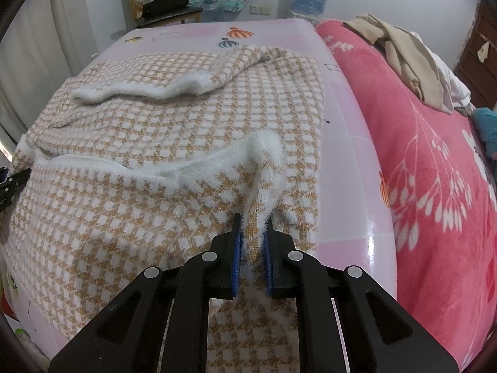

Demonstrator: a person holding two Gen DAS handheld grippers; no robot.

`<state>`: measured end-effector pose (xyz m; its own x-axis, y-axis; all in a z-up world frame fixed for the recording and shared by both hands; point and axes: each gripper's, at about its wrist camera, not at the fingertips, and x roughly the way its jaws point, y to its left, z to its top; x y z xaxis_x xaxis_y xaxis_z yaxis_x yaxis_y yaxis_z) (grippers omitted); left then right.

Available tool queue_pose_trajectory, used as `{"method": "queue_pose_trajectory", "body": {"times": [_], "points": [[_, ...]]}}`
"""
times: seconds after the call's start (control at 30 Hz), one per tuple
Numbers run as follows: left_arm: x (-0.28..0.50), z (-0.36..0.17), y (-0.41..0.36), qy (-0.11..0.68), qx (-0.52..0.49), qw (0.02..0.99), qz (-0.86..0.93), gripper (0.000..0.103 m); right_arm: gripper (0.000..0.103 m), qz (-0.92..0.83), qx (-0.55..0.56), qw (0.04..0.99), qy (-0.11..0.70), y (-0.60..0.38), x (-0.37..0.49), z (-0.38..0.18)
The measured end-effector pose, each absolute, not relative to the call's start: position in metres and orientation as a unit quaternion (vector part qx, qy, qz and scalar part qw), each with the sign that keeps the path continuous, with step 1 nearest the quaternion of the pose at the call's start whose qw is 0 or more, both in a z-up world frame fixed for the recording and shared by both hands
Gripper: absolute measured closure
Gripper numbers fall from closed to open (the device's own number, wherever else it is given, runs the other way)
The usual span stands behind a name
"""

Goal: Fold large clothes
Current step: 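Hold the white fluffy edge closed in both tools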

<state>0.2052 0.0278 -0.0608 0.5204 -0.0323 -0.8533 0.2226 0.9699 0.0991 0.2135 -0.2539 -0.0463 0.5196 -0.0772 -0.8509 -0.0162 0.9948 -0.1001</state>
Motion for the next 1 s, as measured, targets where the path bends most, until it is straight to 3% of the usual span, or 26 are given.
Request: {"method": "queue_pose_trajectory", "body": {"times": [1.0], "points": [[0.2037, -0.0588, 0.0254, 0.482, 0.134, 0.865, -0.047, 0.079, 0.090, -0.022, -0.052, 0.867, 0.495, -0.2559, 0.2161, -0.0479]]}}
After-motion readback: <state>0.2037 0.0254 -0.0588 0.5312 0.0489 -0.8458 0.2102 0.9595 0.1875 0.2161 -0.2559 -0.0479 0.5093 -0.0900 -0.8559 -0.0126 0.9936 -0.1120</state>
